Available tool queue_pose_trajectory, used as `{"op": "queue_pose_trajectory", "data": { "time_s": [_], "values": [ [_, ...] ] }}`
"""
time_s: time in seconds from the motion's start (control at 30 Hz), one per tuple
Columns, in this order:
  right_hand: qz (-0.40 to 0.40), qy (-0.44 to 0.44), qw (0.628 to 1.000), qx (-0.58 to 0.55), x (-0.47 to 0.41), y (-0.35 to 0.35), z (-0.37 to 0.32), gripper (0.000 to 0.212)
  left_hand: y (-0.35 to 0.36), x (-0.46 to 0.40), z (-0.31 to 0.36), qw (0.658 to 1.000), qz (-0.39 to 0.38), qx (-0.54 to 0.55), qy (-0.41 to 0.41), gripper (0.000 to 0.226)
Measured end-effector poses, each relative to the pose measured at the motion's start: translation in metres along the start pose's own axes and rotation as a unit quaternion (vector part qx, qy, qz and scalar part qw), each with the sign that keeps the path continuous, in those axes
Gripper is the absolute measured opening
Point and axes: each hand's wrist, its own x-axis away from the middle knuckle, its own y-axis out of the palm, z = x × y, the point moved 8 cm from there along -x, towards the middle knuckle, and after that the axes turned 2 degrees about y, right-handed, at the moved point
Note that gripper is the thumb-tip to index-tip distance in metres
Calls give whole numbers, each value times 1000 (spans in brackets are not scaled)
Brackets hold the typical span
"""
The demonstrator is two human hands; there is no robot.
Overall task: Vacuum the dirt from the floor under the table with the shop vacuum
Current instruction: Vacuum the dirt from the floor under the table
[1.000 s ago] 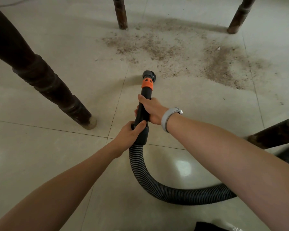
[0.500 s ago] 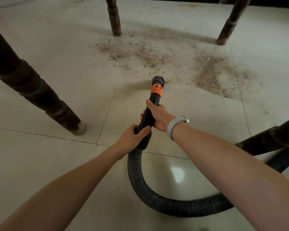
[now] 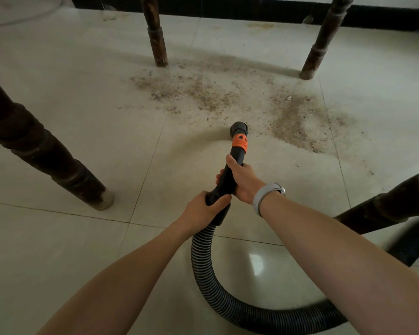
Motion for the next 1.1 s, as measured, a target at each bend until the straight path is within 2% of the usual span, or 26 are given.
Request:
{"op": "queue_pose_trajectory", "data": {
  "time_s": [0.27, 0.43, 0.63, 0.8, 1.03, 1.1],
  "values": [
    [36, -13, 999, -11, 7, -11, -12, 17, -3, -1, 23, 999, -25, -44, 22, 43],
    [8, 3, 999, -32, 19, 7, -18, 22, -29, 7, 39, 997, -16, -74, 26, 37],
    [0, 14, 998, -63, 23, -7, -18, 25, -23, 4, 38, 993, -9, -119, 20, 47],
    [19, 20, 996, -85, 27, -36, -19, 24, 1, 0, 48, 989, -47, -138, 39, 54],
    [47, 45, 990, -122, 37, -59, -4, 18, 16, 8, 56, 973, -100, -194, 73, 45],
    [61, 47, 991, -111, 40, -63, 2, 19, 18, 10, 51, 969, -116, -203, 78, 37]
  ]
}}
